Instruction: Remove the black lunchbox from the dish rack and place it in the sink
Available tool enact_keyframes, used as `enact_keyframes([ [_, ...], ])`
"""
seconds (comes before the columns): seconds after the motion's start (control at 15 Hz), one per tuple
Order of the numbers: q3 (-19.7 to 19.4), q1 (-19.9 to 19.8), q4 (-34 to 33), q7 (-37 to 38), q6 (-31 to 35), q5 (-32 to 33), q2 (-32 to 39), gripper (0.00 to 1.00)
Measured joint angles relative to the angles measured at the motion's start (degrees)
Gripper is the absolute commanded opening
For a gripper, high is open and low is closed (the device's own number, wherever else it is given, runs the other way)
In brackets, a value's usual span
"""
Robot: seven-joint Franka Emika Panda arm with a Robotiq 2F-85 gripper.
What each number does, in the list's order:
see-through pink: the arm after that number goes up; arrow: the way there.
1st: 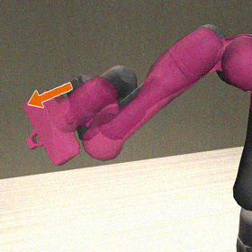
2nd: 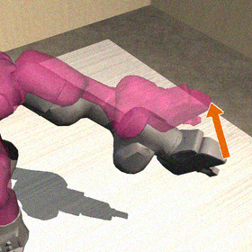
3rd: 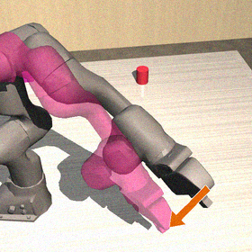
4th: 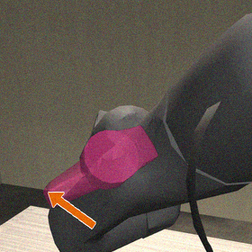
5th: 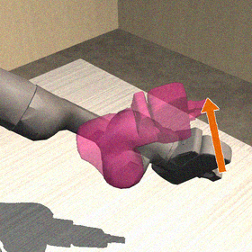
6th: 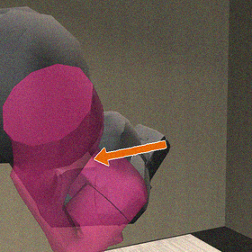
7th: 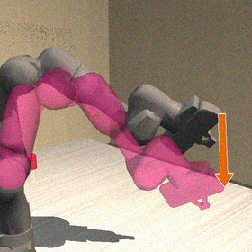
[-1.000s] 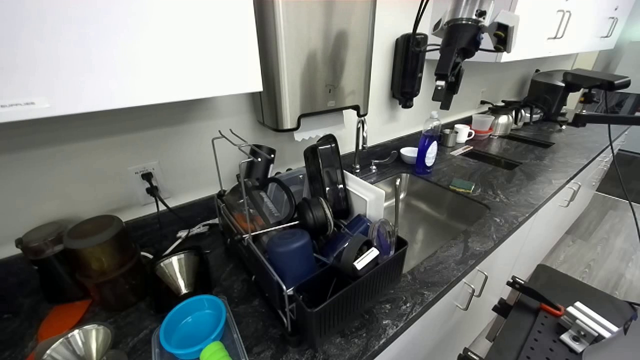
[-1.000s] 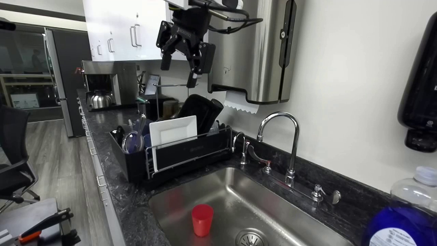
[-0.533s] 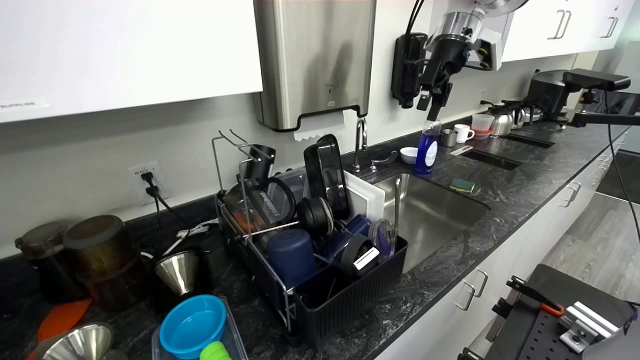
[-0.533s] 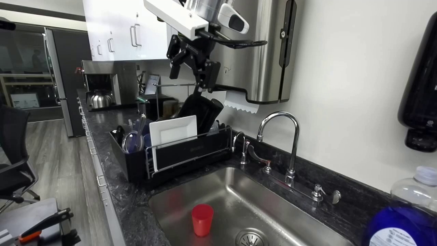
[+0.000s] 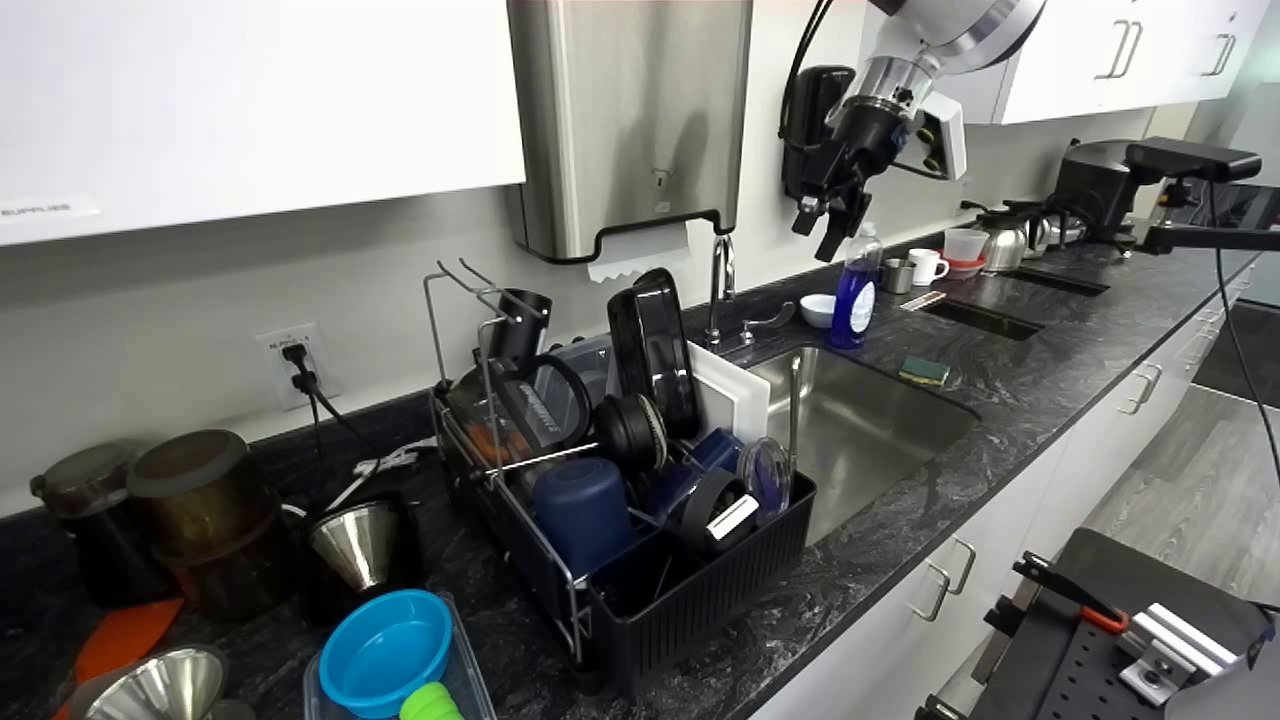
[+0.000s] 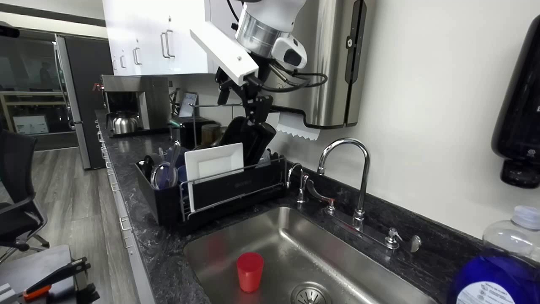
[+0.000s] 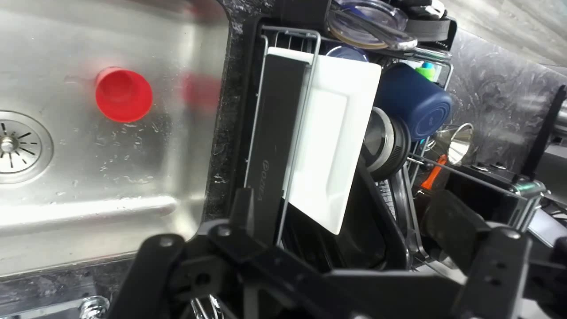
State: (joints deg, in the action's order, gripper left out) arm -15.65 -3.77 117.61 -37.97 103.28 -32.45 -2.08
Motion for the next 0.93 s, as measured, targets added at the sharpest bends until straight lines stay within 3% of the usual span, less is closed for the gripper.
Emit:
enact_keyframes([
  [0.93, 4.0, -0.7, 0.8, -7.8, 7.2, -12.4, 4.3, 1.00],
])
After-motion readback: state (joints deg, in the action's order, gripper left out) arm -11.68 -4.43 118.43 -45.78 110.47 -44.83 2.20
